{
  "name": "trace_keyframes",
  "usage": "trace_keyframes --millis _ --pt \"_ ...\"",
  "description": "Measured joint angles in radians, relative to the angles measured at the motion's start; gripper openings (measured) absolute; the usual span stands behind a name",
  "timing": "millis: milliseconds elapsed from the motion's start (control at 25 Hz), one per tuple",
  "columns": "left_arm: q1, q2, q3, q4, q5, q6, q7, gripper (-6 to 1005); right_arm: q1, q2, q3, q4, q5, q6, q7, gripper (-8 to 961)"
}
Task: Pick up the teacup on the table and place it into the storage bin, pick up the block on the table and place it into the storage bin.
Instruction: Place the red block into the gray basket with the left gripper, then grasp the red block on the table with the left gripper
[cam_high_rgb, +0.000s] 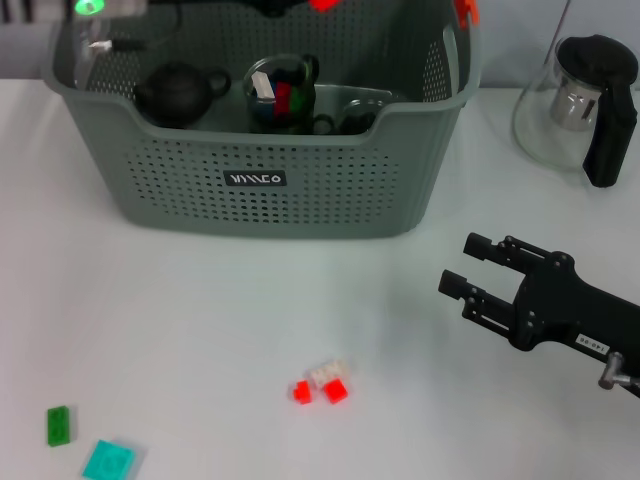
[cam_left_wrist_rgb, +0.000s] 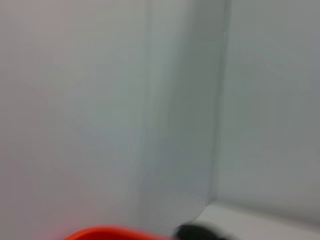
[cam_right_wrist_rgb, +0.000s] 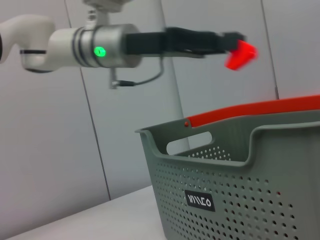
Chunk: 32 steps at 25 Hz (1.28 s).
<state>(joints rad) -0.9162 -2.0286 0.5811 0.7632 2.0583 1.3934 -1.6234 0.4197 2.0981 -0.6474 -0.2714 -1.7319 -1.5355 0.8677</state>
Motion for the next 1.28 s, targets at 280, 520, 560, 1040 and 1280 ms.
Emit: trace_keyframes --millis 280,520,560,1040,1280 --pt "0.027 -0.066 0.315 0.024 0.068 -0.461 -0.030 232 0.006 0.000 0.001 -0.001 0.001 -0.006 0.000 638" --pt "0.037 -0.089 0.343 0.017 0.149 -0.581 -0.032 242 0.007 -0.001 0.009 0.000 0.002 -0.007 0.001 638" --pt "0.037 -0.087 0.343 0.012 0.154 -0.588 -0.034 244 0.007 -0.001 0.010 0.000 0.002 -0.008 0.001 638" --pt "0.049 -0.120 0.344 0.030 0.189 -0.661 -0.076 371 0.005 -0.002 0.012 0.000 0.002 -0.003 0.001 638" --pt "0.259 -0.137 0.341 0.272 -0.015 -0.343 -0.061 548 -0.007 -0.003 0.021 0.000 0.003 -0.001 0.001 638"
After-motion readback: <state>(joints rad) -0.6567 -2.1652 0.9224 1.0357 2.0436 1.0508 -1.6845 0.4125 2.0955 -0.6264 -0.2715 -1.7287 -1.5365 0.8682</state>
